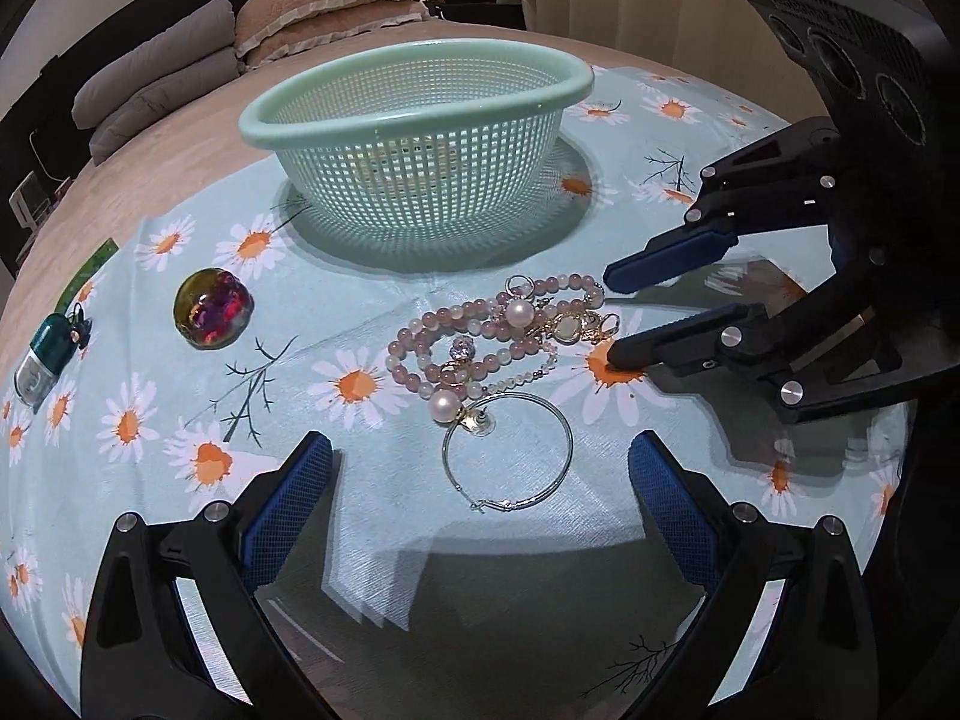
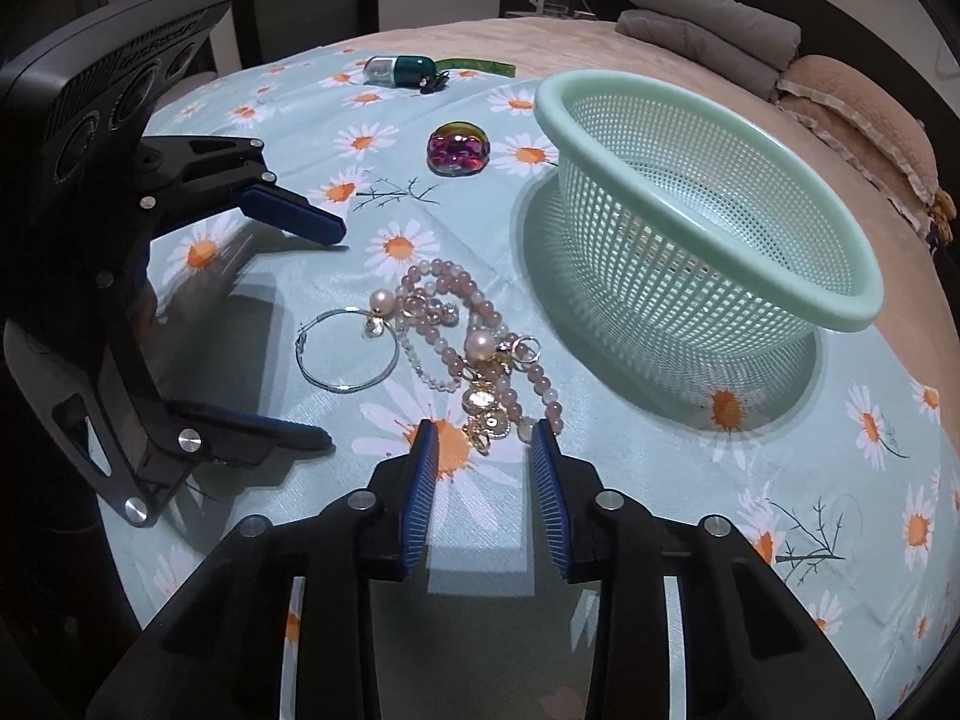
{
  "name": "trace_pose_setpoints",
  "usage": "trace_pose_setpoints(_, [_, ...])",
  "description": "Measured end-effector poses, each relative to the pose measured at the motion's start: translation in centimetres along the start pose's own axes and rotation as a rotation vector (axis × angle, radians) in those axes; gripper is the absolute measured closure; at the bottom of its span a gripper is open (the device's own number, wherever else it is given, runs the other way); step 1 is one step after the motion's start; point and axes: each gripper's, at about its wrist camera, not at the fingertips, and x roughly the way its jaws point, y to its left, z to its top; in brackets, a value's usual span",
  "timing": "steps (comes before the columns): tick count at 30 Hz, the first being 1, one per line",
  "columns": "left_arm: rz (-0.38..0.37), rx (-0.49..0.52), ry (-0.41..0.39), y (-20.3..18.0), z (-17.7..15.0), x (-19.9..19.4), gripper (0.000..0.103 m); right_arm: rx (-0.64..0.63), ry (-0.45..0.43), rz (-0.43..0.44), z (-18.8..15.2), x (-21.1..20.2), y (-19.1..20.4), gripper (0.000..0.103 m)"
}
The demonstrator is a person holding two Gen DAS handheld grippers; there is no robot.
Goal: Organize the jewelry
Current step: 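Open both tools over the colander and move back to the jewelry, then grasp a silver hoop earring with the left tool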
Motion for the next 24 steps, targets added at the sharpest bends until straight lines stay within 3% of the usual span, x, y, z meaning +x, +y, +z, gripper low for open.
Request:
trace_pose_setpoints(1, [-0.007,-0.009,0.005,0.1,0.0,0.2,0.006,-0.005,0.005,0.014,0.1,0.1,0.1,0.084])
trace_pose_setpoints(4, [-0.011,-0.016,0.021,0.2,0.2,0.6,0.006,0.017,0.01,0.039,0.2,0.3,0.0,0.087])
trace_pose_setpoints(8, [-0.013,-0.019,0.03,0.2,0.3,0.6,0.014,-0.003,0.018,0.053,0.2,0.4,0.3,0.097])
trace_pose_setpoints(15, [-0.06,-0.021,0.055,0.4,0.8,0.4,0.058,-0.03,0.041,0.044,0.4,0.6,0.8,0.101])
trace_pose_setpoints(24, [-0.068,-0.011,0.094,-0.3,0.6,0.0,0.059,-0.066,0.046,0.069,0.3,0.0,1.1,0.101])
